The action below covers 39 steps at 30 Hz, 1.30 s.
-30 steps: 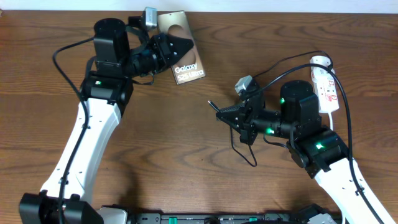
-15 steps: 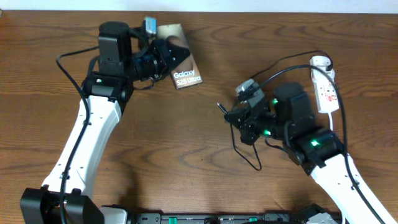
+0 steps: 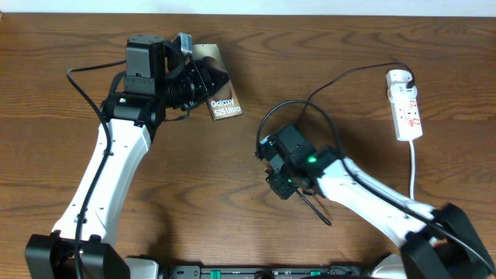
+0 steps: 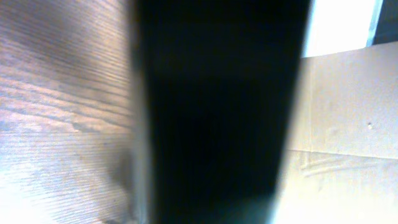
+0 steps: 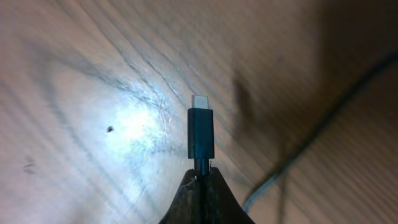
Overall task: Plug charger to phone and switch on socket
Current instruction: 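Align the USB-C plug under the phone's bottom port with the right gripper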
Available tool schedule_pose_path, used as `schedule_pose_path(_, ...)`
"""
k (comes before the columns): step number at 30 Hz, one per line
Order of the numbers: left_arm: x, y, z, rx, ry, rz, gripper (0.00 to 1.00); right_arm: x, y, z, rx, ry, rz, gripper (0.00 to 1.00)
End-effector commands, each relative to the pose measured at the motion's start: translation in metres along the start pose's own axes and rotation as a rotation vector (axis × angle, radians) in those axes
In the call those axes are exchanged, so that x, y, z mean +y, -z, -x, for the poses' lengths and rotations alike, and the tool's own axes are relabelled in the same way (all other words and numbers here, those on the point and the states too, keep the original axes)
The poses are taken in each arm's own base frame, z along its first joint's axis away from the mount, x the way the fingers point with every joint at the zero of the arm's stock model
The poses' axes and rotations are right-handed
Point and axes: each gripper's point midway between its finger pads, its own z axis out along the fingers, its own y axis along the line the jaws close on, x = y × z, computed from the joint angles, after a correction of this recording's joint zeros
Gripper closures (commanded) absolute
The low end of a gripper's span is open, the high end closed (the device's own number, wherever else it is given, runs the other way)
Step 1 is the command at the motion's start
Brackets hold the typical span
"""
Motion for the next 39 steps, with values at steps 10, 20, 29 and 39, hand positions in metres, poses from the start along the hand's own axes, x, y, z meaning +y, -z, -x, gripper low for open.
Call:
schedule_pose_path(10, 0.000, 0.004, -0.002, 0.009, -0.059, 0.012, 0.93, -0.004, -0.028, -0.012, 0.081, 0.029, -0.040, 0.88)
schedule_pose_path(20, 0.000, 0.004, -0.002, 0.008, -0.059, 0.012, 0.93, -0.004, -0.028, -0.015, 0.091, 0.028, -0.040, 0.92)
schedule_pose_path(29, -0.001, 0.007, -0.001, 0.013, 0.002, -0.004, 0.93, -0.006, -0.008, -0.003, 0.022, -0.045, -0.030, 0.99)
schedule_pose_path(39, -0.026, 0.012, 0.000, 0.059, 0.098, -0.142, 0.93, 0.018, 0.127, 0.047, -0.442, -0.046, 0.112, 0.99)
